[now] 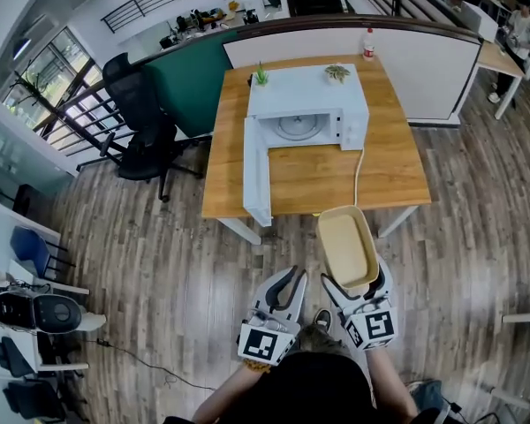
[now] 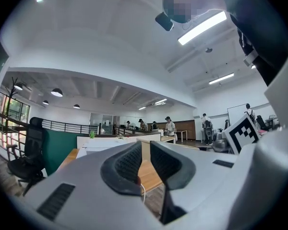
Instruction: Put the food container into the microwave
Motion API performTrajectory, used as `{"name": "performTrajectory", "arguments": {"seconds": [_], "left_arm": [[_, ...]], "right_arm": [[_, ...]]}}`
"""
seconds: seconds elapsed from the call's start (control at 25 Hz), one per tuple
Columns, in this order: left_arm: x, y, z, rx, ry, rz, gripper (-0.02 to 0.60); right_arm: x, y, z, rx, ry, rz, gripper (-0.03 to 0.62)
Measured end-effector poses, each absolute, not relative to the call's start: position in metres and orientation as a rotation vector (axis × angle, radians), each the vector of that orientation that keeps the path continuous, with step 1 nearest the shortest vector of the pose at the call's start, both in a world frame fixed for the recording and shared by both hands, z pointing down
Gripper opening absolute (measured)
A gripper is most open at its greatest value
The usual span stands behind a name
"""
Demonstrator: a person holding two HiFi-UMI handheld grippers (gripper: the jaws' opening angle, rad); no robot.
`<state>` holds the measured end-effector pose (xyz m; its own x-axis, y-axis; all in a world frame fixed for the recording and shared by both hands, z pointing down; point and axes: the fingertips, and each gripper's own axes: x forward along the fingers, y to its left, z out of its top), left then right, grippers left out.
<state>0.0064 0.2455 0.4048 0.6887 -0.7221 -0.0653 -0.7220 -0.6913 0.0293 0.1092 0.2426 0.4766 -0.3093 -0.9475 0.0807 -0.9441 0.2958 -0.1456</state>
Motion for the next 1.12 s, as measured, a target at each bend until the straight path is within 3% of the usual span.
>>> {"name": "performTrajectory", "arguments": {"seconds": [0.64,1.12], "left_arm": [[0.040,0.192,0.405,2.882,-1.153,-0.191,0.071],[0.021,0.148,0.402,2.874,-1.176,-0.212,0.072]], "right_arm": [[0.137,0.213,0.479,-1.921,2.536,-0.228,0.532],[0.121,0.160,0.470,-1.921,2.578,-0.169,0.532]]}}
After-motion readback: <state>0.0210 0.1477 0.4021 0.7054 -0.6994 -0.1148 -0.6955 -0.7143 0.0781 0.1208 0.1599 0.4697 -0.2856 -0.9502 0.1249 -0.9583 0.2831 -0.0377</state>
